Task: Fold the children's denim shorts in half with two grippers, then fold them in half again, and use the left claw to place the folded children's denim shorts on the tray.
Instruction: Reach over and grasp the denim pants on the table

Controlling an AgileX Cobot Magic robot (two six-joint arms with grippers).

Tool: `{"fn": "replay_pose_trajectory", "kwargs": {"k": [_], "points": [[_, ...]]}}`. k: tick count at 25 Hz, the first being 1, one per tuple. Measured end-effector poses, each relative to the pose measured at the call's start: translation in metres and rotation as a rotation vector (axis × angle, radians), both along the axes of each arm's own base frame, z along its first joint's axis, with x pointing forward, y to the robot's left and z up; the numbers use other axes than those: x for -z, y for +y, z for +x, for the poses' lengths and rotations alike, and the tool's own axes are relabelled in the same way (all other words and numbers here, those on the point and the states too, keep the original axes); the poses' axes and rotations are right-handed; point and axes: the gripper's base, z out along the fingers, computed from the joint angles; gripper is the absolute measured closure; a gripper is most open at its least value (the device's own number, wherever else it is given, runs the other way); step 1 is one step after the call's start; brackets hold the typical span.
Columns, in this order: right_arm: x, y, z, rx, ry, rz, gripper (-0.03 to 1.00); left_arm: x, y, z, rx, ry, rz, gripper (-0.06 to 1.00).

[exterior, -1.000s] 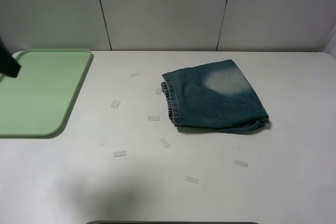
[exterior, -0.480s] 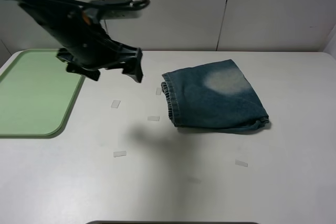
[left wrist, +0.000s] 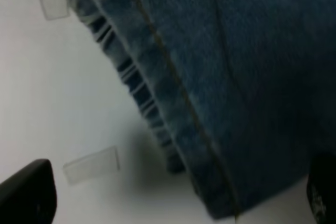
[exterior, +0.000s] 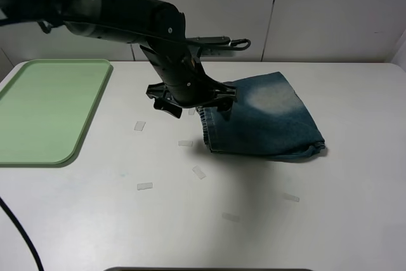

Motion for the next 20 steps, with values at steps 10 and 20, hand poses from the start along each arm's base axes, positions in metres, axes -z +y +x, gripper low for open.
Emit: {"fn": "replay_pose_trajectory", "kwargs": {"k": [10,20], "points": [[0.000,0.000,0.000,0.000,0.000,0.000,0.27,0.040,-0.033,0.020,0.011,0.000,-0.011,0.00],[0.000,0.000,0.000,0.000,0.000,0.000,0.27,0.055,-0.033,0.022,-0.004,0.024,0.019,0.00]]}}
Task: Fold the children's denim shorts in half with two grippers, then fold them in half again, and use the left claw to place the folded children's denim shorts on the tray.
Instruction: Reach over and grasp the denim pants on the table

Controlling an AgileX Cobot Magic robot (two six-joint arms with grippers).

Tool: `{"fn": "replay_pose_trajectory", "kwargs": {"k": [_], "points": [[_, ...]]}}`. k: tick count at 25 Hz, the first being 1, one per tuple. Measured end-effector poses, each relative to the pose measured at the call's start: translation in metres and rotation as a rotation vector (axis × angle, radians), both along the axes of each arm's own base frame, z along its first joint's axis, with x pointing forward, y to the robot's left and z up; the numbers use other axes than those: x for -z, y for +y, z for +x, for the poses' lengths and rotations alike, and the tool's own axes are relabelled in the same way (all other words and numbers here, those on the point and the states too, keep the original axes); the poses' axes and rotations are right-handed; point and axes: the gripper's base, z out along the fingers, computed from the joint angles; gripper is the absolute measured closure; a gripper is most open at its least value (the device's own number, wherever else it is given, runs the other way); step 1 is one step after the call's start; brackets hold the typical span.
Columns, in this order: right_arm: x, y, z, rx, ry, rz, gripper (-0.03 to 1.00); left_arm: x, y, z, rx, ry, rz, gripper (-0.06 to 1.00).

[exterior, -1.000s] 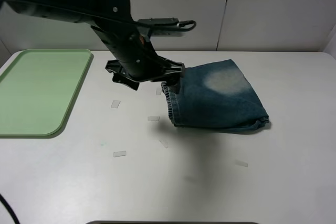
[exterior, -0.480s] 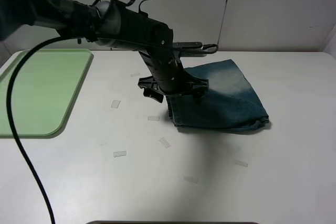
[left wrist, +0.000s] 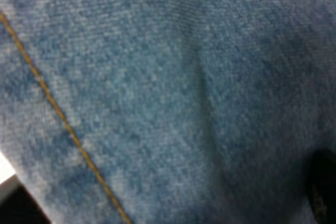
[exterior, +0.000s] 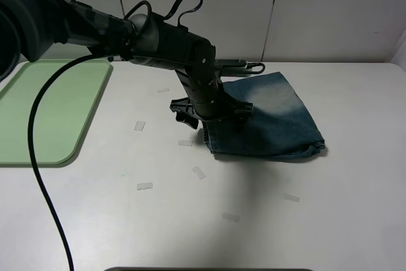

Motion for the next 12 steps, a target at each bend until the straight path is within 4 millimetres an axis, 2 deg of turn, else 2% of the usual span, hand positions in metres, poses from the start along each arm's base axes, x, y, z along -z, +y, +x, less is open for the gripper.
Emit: {"fn": "replay_pose_trajectory", "kwargs": {"k": [2,8,10,12], "points": [[0.000,0.000,0.000,0.000,0.000,0.000,0.27,0.010,0.000,0.000,-0.010,0.012,0.005,0.00],[0.000,0.000,0.000,0.000,0.000,0.000,0.27,0.015,-0.003,0.003,-0.013,0.003,-0.009,0.00],[0.000,0.000,0.000,-0.001,0.000,0.001,0.27,0.015,-0.004,0.004,-0.009,-0.008,-0.016,0.04],[0.000,0.000,0.000,-0.001,0.000,0.001,0.27,0.015,-0.006,0.005,-0.006,-0.026,-0.029,0.12]]}}
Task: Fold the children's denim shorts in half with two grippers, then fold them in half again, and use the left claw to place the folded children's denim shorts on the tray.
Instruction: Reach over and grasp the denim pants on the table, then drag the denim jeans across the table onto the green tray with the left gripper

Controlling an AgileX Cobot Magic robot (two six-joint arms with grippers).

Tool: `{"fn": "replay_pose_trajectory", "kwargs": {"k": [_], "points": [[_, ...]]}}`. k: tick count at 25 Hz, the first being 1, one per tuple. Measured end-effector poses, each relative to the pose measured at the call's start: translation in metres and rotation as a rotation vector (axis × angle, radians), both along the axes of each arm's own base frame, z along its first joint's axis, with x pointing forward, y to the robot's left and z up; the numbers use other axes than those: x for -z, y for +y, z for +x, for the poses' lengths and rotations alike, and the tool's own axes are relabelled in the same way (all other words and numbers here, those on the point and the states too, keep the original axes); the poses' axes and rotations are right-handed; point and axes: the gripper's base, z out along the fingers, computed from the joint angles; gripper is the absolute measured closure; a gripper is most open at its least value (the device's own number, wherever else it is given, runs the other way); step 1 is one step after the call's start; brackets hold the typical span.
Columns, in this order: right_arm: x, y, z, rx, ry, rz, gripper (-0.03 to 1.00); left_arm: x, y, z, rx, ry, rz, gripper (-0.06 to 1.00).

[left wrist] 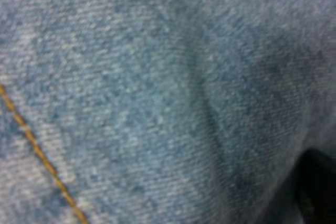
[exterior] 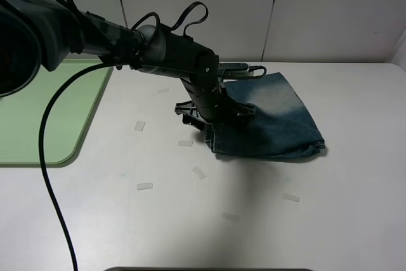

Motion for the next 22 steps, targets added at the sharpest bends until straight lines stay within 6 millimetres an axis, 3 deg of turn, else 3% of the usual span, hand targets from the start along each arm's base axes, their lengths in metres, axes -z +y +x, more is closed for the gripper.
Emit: {"fn": "replay_pose_trajectory", "kwargs": {"k": [8,17,22], "points": [[0.000,0.000,0.000,0.000,0.000,0.000,0.27,0.005,-0.006,0.004,-0.012,-0.045,-0.066,0.65],[0.000,0.000,0.000,0.000,0.000,0.000,0.27,-0.001,-0.005,0.003,-0.008,-0.047,-0.065,0.66],[0.000,0.000,0.000,0.000,0.000,0.000,0.27,-0.023,0.015,0.008,0.014,-0.041,0.037,0.67]]}}
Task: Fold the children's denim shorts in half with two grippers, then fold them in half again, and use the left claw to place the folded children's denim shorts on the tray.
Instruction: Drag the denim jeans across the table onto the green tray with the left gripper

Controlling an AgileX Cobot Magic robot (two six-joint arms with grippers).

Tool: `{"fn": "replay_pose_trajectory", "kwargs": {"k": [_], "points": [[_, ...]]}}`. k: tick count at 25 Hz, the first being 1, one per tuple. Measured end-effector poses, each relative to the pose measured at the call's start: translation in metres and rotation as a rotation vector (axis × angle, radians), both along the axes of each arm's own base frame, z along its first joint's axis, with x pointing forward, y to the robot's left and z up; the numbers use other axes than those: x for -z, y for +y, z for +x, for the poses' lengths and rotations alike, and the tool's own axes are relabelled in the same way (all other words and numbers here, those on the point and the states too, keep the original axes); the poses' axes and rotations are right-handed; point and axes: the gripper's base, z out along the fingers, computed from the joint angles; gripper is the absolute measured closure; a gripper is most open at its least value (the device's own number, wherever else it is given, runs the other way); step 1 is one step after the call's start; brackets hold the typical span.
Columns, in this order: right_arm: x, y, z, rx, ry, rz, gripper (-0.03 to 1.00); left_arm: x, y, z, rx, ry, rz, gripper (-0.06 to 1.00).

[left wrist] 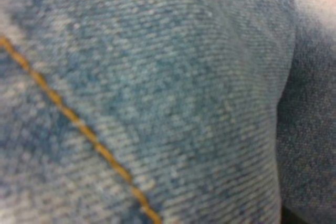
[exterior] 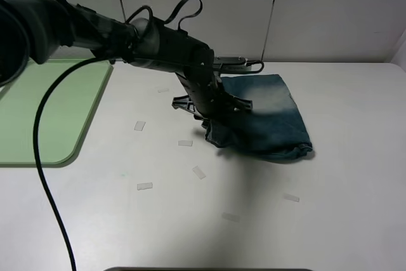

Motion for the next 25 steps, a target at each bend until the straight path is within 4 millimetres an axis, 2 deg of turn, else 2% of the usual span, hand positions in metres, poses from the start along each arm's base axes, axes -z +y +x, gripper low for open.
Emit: {"fn": "replay_pose_trajectory", "kwargs": {"k": [5,11,18,25], "points": [[0.000,0.000,0.000,0.000,0.000,0.000,0.27,-0.029,0.034,0.013,-0.013,-0.020,0.122,0.67],[0.000,0.000,0.000,0.000,0.000,0.000,0.27,-0.048,0.070,0.022,0.008,-0.002,0.258,0.67],[0.000,0.000,0.000,-0.001,0.000,0.001,0.27,-0.048,0.119,0.035,0.033,0.095,0.394,0.67],[0.000,0.000,0.000,-0.001,0.000,0.002,0.27,-0.053,0.187,0.058,-0.039,0.128,0.426,0.67]]}}
